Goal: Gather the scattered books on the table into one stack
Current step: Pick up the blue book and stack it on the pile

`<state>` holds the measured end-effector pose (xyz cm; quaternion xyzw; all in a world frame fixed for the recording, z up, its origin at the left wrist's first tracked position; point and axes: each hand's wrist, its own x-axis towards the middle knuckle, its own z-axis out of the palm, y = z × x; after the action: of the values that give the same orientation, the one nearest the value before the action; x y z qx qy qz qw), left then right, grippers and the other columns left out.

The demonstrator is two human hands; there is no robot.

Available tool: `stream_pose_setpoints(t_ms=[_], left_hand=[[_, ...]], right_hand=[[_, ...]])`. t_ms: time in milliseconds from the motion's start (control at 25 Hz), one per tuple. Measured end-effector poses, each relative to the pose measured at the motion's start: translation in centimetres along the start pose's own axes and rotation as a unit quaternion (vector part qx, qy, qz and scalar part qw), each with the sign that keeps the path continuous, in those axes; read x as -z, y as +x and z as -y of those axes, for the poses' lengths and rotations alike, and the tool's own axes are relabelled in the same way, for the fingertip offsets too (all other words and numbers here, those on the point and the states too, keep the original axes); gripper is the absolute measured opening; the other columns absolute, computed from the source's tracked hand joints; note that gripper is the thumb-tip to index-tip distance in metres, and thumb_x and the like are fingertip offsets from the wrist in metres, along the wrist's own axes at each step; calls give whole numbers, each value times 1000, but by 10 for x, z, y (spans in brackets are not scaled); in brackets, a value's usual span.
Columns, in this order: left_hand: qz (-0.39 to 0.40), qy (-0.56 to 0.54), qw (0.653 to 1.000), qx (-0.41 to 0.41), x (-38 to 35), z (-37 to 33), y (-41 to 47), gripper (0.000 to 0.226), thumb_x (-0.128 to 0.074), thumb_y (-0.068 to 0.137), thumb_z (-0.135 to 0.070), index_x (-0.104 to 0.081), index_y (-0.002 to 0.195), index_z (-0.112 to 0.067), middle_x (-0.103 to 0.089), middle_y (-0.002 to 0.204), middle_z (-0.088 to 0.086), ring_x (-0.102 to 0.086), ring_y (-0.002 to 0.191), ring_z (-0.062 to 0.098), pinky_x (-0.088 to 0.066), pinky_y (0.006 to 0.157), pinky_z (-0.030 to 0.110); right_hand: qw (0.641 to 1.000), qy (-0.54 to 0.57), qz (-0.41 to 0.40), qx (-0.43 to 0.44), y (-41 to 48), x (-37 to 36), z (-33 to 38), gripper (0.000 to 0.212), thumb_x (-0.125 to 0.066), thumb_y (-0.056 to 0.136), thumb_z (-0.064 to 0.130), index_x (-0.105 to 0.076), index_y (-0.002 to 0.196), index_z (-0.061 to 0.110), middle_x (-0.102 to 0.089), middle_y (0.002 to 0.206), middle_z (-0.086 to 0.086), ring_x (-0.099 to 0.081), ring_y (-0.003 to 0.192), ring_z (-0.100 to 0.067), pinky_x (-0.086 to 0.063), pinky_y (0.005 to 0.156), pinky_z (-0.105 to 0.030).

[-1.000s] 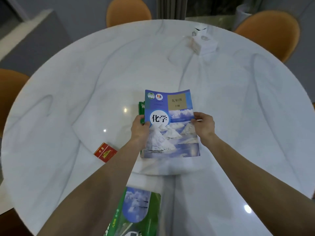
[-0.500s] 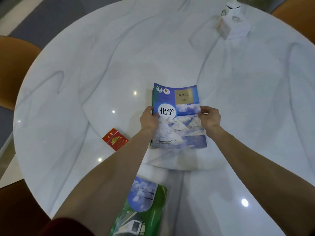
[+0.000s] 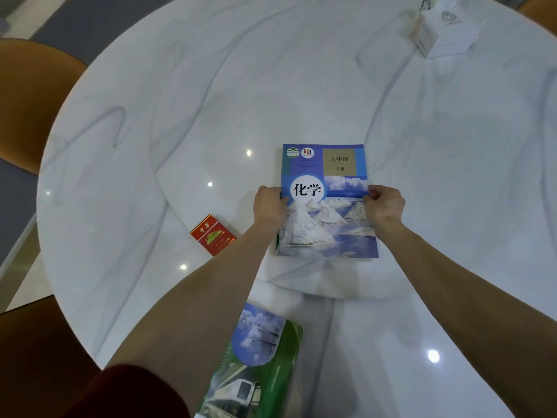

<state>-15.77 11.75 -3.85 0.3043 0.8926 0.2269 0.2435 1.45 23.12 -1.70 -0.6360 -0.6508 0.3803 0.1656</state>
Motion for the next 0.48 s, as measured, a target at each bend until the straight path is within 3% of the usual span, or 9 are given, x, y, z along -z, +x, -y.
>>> stream_pose_setpoints(t_ms=[160,320,480], left_hand=[[6,5,1000,12,0,-2,-2,26,-49,95,-11,-63,95,10,-48,87,14,-48,76,24,-49,76,37],[14,43,999,1,8,-1,-13,30,-45,96,-13,-65,95,9,-49,71,10,-53,78,29,-39,67,30],[-14,82,996,-18,28,3,-32,29,-43,96,-15,-67,105,-2,-66,106,17,-63,95,32,-48,74,33]], right_hand=[[1000,-26,11,6,3,0,-1,31,-47,90,-2,-63,117,-5,-66,120,-22,-59,114,-34,-44,100,-30],[997,-76,29,18,7,4,3,27,-52,91,6,-63,112,-7,-65,118,-24,-61,110,-36,-49,96,-37],[989,-129,28,73,2,12,17,34,-50,93,11,-57,124,2,-56,129,-20,-57,114,-33,-47,97,-35]])
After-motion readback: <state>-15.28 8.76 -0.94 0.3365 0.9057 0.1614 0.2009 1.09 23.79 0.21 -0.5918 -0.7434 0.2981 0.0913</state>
